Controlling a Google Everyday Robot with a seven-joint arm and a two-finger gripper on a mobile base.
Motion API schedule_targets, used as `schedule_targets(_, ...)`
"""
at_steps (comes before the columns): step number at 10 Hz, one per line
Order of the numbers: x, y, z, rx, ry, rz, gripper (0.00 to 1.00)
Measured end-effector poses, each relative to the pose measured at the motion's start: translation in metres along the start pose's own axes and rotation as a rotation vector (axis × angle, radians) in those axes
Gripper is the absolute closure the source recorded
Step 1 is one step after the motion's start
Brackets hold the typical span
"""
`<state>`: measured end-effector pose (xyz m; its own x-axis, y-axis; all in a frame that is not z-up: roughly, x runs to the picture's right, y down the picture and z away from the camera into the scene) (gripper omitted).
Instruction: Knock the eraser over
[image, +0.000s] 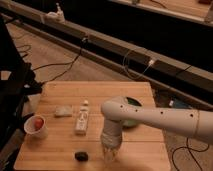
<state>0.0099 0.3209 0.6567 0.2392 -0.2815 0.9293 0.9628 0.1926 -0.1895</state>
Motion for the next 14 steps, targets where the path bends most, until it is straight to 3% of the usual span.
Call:
schedule_targets(9,-0.005,-0.093,0.005,0.065,-0.050,-0.222,1.00)
schedule_targets(12,-0.012,-0.142,0.002,0.142,-0.067,-0.323,1.00)
schedule_targets(14,-0.013,-0.170,-0.005,0.196,-0.051,-0.388,1.00)
